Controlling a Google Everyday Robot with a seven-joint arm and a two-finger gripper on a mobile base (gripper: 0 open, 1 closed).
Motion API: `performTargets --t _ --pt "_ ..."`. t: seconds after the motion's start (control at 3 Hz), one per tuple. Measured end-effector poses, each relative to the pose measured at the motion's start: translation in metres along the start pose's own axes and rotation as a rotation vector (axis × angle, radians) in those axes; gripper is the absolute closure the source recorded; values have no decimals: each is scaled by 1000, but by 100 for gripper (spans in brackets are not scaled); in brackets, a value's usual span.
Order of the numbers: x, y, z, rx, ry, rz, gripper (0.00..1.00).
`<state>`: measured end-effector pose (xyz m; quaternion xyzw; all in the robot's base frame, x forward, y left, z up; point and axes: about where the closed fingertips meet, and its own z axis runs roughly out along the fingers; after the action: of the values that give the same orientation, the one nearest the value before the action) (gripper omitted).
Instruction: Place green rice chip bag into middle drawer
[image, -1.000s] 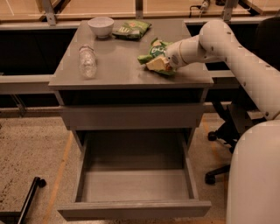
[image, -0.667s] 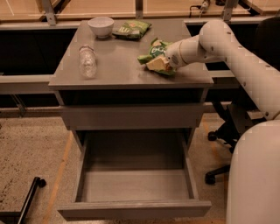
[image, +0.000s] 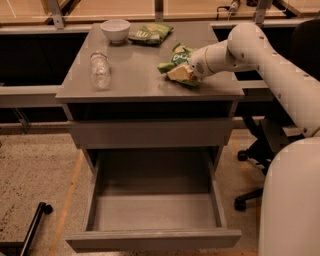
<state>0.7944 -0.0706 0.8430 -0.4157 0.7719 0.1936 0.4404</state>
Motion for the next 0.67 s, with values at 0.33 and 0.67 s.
performTargets --t 0.33,0.67 --pt "0 0 0 0 0 0 74" --pt "0 0 0 0 0 0 50"
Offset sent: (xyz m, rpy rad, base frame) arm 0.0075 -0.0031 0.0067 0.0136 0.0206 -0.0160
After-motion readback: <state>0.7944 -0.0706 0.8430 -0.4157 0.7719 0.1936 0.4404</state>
